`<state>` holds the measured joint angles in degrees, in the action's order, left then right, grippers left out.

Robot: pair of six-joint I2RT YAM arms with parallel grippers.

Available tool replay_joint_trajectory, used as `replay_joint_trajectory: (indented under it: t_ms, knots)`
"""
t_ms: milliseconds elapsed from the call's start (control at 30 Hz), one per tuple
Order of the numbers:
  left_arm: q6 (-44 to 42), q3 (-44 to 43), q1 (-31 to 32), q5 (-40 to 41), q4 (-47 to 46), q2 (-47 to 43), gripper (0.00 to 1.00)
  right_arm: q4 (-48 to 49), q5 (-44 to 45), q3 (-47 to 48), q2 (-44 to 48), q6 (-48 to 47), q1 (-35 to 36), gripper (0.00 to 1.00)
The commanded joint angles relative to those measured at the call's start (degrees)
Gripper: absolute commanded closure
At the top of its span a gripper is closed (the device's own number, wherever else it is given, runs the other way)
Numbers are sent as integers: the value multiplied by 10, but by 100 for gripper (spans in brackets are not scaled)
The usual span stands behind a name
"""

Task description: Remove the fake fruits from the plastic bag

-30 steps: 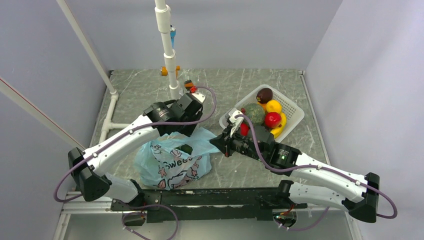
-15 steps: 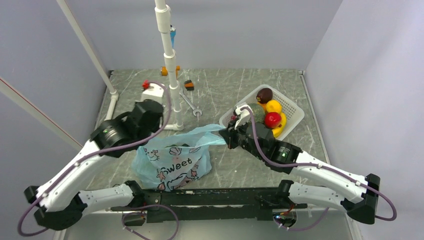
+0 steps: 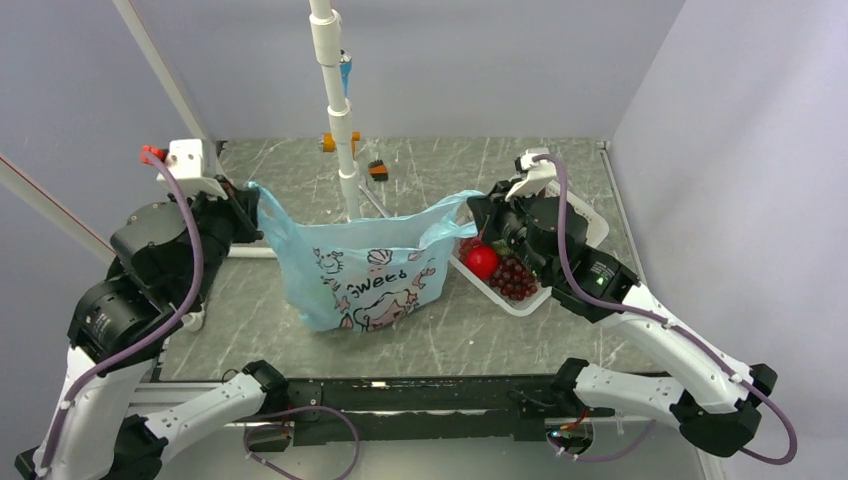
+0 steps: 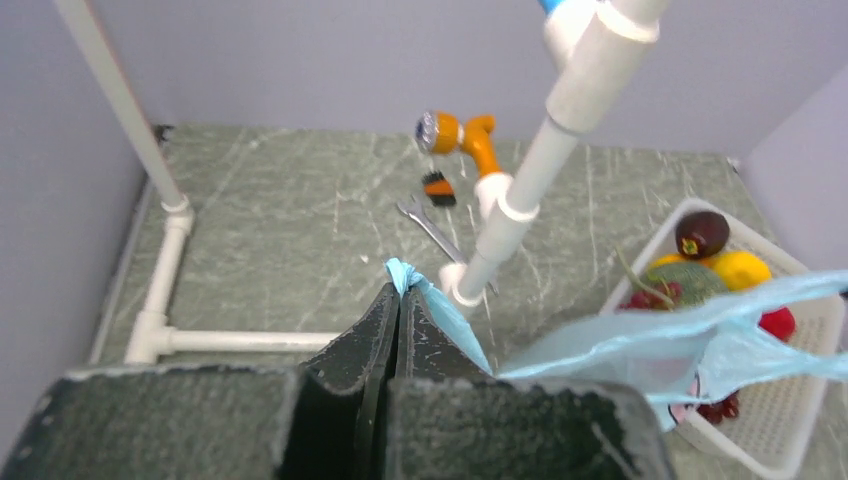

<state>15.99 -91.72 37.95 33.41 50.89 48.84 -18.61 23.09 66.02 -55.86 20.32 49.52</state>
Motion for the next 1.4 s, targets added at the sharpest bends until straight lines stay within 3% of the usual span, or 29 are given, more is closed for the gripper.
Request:
replay_joint_trajectory:
  t_ms: [0,100,300,533,667,767,900,1000,1133,1367]
  knots:
    - [16,75,-4,-82,-23,-35,100,2,-16,11,12,-25,-4,100]
    - [57,168,-4,-154,-32,-88,100,1,-80,-45,27,-18,-4,97]
    - [160,327,-3,-254,-45,-207,100,-59,-168,-95,43,1,-3,64]
    - [235,381,-4,-261,-31,-313,100,-151,-160,19,39,-58,-3,20]
    - [241,376,-4,-268,-10,-310,100,-161,-191,114,15,-53,4,4]
    - [242,372,-4,-261,7,-311,100,-152,-228,168,-18,-34,22,1]
    - [249,377,-3,-252,18,-330,100,-158,-152,214,-76,35,128,1]
    - [251,379,-3,-244,29,-345,100,-108,-130,195,-108,60,229,1]
    - [260,378,-4,-234,49,-360,100,-70,-129,134,-135,141,255,8]
    - [249,392,-4,-218,72,-373,100,-39,-19,-62,-91,503,267,6]
